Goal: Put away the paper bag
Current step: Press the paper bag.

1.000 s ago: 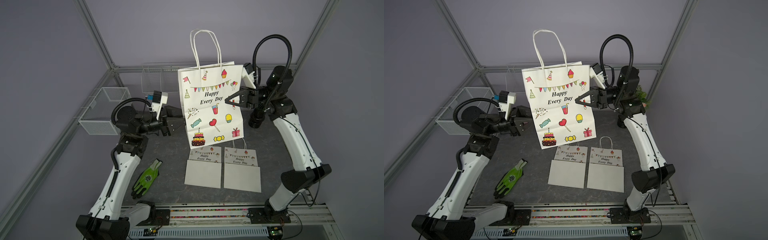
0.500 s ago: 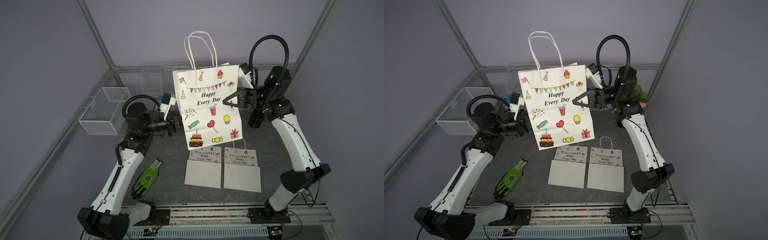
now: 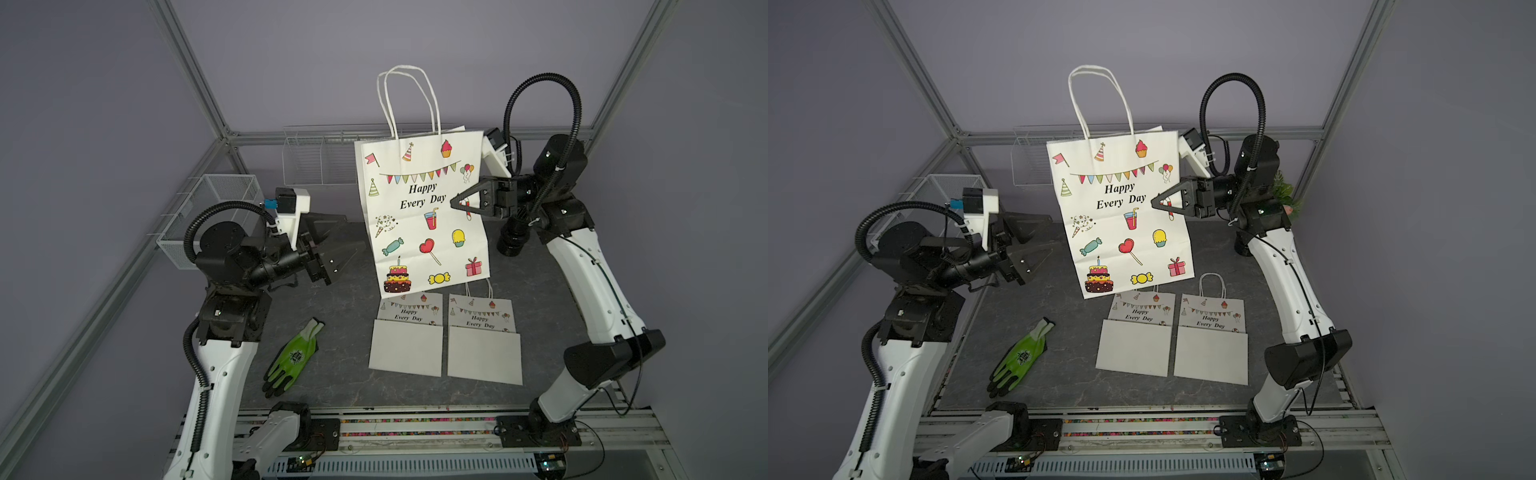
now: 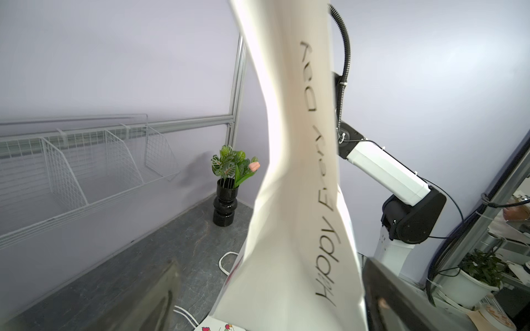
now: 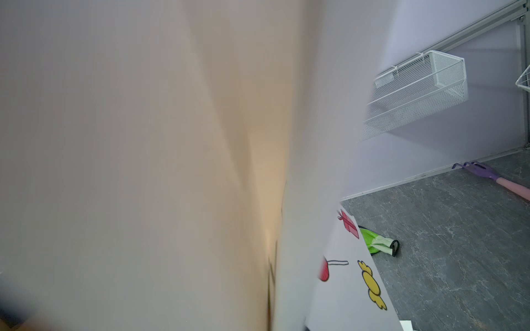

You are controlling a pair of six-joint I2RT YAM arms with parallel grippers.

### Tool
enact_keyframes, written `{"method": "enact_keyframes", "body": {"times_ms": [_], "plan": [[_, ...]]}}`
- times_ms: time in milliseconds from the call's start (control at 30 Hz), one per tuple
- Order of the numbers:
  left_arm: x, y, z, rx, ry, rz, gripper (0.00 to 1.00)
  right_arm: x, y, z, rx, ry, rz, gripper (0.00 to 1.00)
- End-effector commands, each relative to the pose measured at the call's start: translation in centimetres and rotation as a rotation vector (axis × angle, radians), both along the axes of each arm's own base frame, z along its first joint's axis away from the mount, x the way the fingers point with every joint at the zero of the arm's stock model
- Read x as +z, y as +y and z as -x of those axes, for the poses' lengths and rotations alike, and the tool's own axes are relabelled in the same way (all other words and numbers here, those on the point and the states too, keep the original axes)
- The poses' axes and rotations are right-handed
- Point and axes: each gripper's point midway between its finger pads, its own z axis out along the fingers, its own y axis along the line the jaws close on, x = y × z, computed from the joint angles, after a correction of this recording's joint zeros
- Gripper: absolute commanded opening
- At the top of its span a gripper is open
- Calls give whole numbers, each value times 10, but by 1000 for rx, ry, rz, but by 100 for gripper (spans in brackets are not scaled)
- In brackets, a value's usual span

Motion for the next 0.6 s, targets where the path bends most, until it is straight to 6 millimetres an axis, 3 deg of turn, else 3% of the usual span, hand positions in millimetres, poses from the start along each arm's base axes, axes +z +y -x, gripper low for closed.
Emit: {"method": "enact_keyframes", "body": {"times_ms": [0,167,333,433,500,567], "plan": [[15,4,10,8,-8,26,99,10,-4,13,3,-41,-12,7],[28,-3,10,-69,10,100,100,10,-3,12,0,-34,-12,7],[17,-16,-6,-50,64,70,100,10,0,14,9,-31,-11,7],[18,-24,2,-91,72,63,98,10,0,12,4,-28,-11,7],[13,-27,3,-101,95,44,90,11,0,8,-11,-23,-12,7],[4,-30,1,-90,122,24,73,12,-1,3,-32,-16,-13,7]]}}
